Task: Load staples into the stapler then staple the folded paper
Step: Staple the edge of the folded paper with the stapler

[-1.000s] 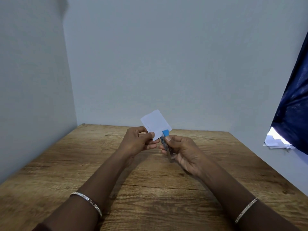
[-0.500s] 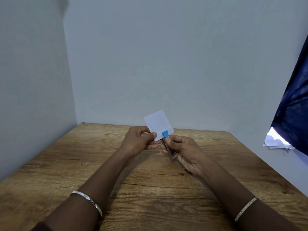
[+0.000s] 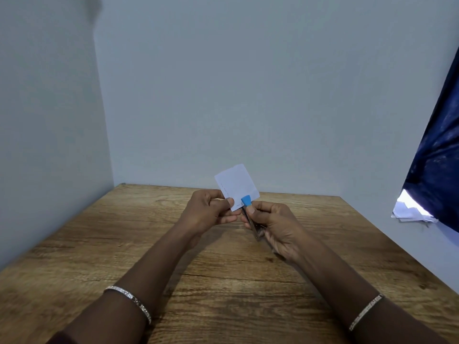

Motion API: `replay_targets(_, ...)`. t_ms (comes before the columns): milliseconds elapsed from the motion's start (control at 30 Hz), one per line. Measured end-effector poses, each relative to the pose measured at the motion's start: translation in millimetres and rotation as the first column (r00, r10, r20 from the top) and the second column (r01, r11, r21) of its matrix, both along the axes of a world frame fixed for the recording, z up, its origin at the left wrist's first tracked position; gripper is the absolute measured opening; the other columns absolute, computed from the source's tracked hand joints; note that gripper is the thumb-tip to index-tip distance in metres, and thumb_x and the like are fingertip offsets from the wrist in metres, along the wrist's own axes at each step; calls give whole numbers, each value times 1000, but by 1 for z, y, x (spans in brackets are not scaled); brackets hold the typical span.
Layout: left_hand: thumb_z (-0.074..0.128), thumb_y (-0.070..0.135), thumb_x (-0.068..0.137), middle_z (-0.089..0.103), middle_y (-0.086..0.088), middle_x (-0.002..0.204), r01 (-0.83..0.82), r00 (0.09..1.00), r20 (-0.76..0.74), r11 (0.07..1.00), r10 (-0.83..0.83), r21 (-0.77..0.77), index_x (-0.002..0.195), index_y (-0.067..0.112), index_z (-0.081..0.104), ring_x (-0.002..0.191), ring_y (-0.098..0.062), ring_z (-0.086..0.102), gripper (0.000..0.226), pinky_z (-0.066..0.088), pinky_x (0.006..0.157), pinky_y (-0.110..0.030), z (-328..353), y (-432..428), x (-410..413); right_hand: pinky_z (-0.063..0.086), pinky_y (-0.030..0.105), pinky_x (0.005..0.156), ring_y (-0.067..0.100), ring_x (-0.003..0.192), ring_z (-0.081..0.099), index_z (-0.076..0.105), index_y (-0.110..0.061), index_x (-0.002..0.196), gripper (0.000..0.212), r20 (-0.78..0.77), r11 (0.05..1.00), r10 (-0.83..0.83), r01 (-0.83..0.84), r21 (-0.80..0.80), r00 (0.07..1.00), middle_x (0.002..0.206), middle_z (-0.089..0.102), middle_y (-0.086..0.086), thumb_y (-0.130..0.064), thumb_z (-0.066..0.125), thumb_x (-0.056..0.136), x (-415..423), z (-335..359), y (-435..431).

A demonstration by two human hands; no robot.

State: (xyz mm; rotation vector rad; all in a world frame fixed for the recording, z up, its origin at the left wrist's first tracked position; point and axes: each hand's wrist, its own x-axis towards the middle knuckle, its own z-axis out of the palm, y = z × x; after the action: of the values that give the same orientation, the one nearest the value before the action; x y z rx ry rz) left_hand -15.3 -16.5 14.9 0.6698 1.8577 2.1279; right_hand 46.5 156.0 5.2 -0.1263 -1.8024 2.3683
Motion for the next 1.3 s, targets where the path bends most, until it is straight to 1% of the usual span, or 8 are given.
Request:
replay_targets(133,63,8,96,78,-19,97,8,1000,2,1000,-8,6,110,-3,70,83,-17,77,19,61,72,-25,0,0,1,62,24,66,14,70,74,74,2,100,12,13,1000,-24,24,1,1000,83,78,12,0,69,89,1,2,-1)
replay_targets(400,62,6,97,75,-27,102,-6,1000,4,1000,6,9,108,-8,69,83,-20,77,19,63,75,-28,0,1,2,62,27,73,16,70,72,73,4,102,14,23,999,-40,40,-14,999,84,78,14,4,67,90,2,3,-3)
replay_targets(600,62,7,97,75,-26,104,-11,1000,6,1000,11,-9,110,-6,69,90,-23,76,20,63,76,-28,0,3,4,61,29,70,18,66,69,74,5,95,9,37,994,-107,106,14,994,80,75,16,5,68,89,-1,3,-5)
replay_targets(767,62,6,97,75,-26,103,-29,999,15,999,29,-38,111,-7,69,82,-18,75,20,63,74,-27,-3,3,3,58,31,69,17,62,68,74,4,92,7,61,986,-158,154,64,986,76,74,14,5,69,88,-7,1,-8)
replay_targets(900,62,5,96,76,-25,99,-41,999,14,998,42,-38,108,-7,70,76,-15,76,18,62,70,-24,-3,3,2,61,27,65,17,66,69,76,3,88,9,62,996,-80,78,34,995,78,75,15,1,68,91,-4,-1,-5)
replay_targets(1033,62,4,96,77,-22,95,-78,997,20,996,78,-37,104,-7,70,81,-19,77,16,63,71,-26,-4,4,1,61,25,65,17,70,69,75,4,93,12,57,1000,-9,9,-2,998,80,74,14,-2,65,93,-1,1,-3)
replay_targets(1167,61,2,96,76,-14,80,-140,989,45,990,140,13,94,-6,69,80,-22,78,11,63,72,-28,-4,3,-2,59,28,62,16,64,68,71,2,94,9,82,995,-79,84,-59,993,73,71,9,-5,66,93,-2,5,-6)
replay_targets(1300,64,-4,91,75,-9,70,-169,983,81,983,163,66,93,-5,68,73,-22,77,4,63,69,-27,-2,3,0,47,25,44,16,54,58,67,-2,90,10,125,976,-108,129,-173,986,71,63,6,-12,63,89,-1,11,-4)
